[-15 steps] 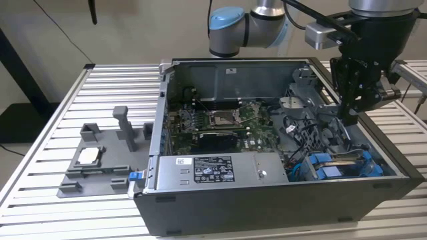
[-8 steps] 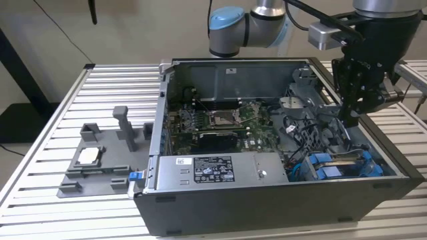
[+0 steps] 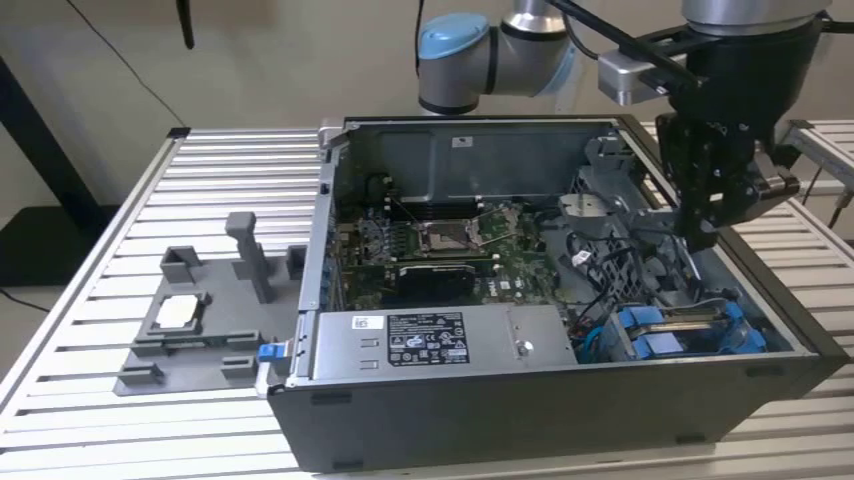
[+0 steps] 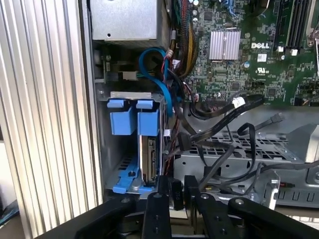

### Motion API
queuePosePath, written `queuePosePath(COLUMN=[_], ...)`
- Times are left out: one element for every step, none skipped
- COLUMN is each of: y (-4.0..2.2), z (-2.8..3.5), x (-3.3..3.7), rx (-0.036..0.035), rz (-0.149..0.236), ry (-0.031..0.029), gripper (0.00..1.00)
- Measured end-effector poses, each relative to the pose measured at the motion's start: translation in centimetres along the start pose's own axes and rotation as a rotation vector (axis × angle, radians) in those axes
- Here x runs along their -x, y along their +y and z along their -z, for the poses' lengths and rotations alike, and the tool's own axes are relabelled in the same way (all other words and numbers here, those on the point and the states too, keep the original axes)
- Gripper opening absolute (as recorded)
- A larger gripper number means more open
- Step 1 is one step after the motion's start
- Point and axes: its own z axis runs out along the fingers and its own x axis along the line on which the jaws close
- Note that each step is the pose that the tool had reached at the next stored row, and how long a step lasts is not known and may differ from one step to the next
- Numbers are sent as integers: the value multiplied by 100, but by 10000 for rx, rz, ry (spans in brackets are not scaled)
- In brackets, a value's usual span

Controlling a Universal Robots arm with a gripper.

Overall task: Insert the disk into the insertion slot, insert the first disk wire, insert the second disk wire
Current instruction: 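Insert the first disk wire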

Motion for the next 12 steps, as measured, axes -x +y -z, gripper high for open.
queuePosePath(y=[16,32,47,62,77,93,103,109,116,122,129,134], z=[4,9,13,17,21,26,26,23,19,12,4,-4], x=[8,17,25,32,40,45,48,52,55,57,59,61], rx=[-119,-246,-353,-455,-546,-642,-721,-803,-903,-979,-1052,-1118], rz=[-6,-8,-8,-3,6,9,7,-1,-12,-20,-29,-34], ry=[30,80,136,205,285,349,376,385,391,393,394,398], gripper=[27,27,27,27,27,27,27,27,27,27,27,27])
